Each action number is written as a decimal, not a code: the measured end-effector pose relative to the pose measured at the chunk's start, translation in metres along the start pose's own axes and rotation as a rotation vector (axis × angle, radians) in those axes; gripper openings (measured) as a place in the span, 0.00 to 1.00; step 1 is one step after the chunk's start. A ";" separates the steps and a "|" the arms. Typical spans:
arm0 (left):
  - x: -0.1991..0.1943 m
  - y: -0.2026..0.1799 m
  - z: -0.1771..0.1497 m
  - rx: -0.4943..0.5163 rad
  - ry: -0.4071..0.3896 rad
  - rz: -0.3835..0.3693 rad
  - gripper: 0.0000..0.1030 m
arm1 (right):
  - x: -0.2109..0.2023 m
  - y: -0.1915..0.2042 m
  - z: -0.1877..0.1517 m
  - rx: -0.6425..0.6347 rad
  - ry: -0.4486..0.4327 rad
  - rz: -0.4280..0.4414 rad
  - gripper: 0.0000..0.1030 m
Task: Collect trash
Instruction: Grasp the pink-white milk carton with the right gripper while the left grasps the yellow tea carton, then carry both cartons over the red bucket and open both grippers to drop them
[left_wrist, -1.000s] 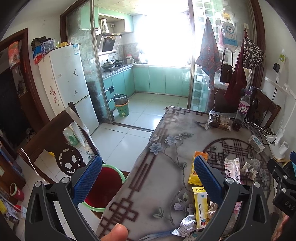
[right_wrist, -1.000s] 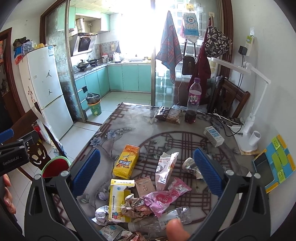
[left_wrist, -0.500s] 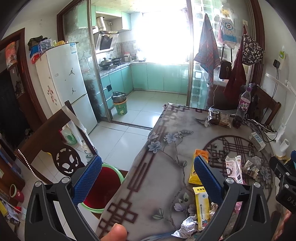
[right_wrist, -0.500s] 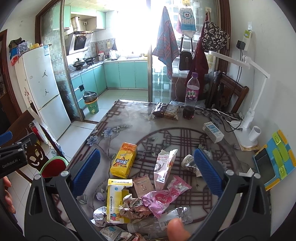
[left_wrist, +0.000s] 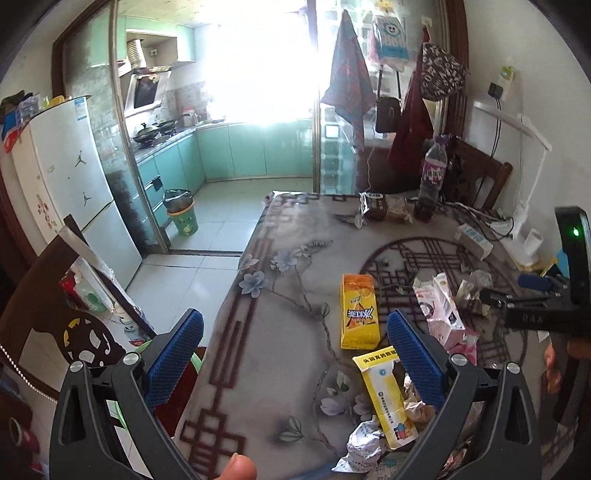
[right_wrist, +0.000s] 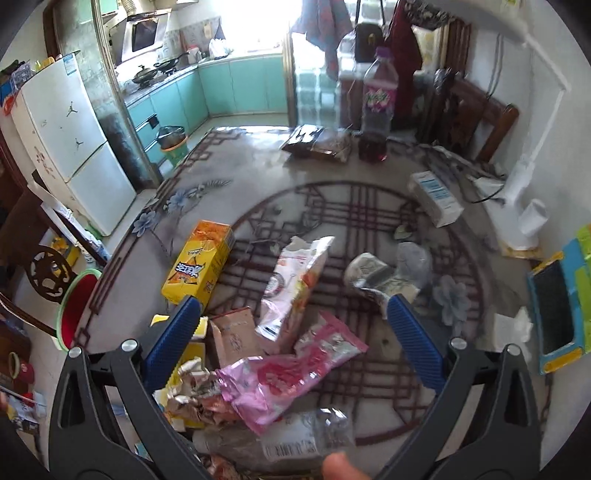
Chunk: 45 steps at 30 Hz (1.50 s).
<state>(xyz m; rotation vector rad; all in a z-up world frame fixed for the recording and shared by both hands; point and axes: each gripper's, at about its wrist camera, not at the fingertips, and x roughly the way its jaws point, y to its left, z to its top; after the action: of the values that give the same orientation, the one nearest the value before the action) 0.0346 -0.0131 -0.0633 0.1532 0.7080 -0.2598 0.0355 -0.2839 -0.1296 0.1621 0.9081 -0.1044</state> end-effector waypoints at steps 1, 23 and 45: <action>0.004 -0.003 0.000 0.008 0.011 -0.014 0.93 | 0.009 -0.001 0.003 0.013 0.010 0.017 0.96; 0.212 -0.078 -0.004 0.064 0.381 -0.183 0.78 | 0.087 -0.029 0.014 0.244 0.123 0.132 0.19; 0.150 -0.064 0.023 0.075 0.237 -0.113 0.52 | 0.018 0.004 0.027 0.126 -0.036 0.131 0.19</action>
<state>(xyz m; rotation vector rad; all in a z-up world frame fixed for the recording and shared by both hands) 0.1400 -0.1071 -0.1479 0.2181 0.9443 -0.3807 0.0679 -0.2857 -0.1268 0.3351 0.8533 -0.0420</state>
